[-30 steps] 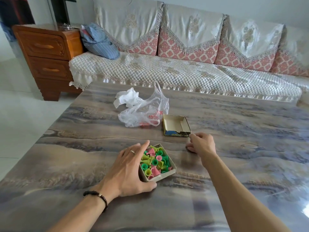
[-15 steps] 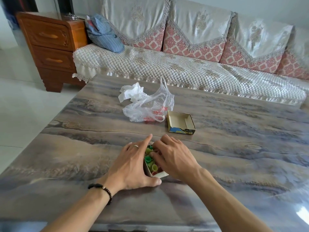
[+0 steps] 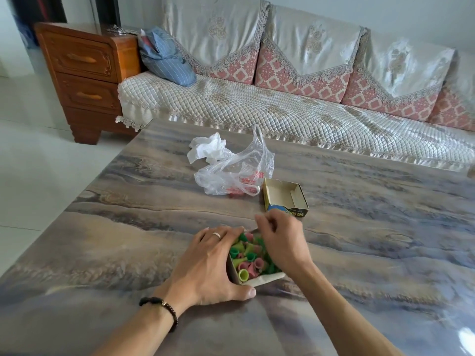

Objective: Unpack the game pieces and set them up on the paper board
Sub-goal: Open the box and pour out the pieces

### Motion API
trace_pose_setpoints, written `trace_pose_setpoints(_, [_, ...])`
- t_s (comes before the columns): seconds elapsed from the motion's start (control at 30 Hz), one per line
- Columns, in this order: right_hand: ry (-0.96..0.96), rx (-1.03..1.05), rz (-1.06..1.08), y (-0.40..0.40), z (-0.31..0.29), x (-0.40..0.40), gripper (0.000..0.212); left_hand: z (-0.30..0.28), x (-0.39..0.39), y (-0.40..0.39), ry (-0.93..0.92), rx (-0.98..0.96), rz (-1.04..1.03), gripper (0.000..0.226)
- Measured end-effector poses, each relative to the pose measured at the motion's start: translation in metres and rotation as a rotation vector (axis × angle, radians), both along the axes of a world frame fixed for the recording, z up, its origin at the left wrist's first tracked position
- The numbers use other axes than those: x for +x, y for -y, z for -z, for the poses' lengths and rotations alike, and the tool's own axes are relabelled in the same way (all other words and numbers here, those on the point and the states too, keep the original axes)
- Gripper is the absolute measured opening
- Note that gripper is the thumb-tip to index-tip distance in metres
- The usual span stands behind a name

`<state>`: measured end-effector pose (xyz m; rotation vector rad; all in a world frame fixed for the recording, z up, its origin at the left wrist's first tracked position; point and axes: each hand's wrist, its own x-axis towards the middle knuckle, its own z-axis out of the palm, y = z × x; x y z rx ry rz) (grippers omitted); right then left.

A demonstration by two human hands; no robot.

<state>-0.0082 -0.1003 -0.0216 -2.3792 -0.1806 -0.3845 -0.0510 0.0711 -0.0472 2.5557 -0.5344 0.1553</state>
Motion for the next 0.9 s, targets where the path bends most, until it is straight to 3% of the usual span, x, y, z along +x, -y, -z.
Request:
trace_pose_setpoints(0.07, [-0.125, 0.283, 0.166, 0.011, -0.003, 0.012, 0.042, 0.000, 0.000, -0.001, -0.004, -0.006, 0.009, 0.108])
trace_pose_setpoints(0.13, [-0.177, 0.379, 0.289, 0.027, 0.000, 0.022, 0.042, 0.000, 0.000, -0.001, -0.016, 0.001, 0.009, 0.110])
trace_pose_setpoints(0.37, [-0.064, -0.246, 0.375, 0.051, 0.030, 0.023, 0.034, -0.001, -0.001, -0.001, -0.032, 0.001, 0.004, 0.113])
trace_pose_setpoints(0.6, [-0.020, -0.326, 0.337, 0.046, 0.023, 0.020, 0.027, -0.004, -0.002, 0.000, -0.075, 0.002, -0.026, 0.126])
trace_pose_setpoints(0.73, [0.167, -0.209, -0.046, 0.018, 0.006, -0.003, 0.031, -0.002, 0.000, 0.000, -0.110, -0.007, -0.053, 0.135])
trace_pose_setpoints(0.9, [0.190, -0.534, -0.319, -0.003, 0.008, -0.020, 0.036, 0.000, 0.001, 0.000, -0.108, -0.022, -0.037, 0.139])
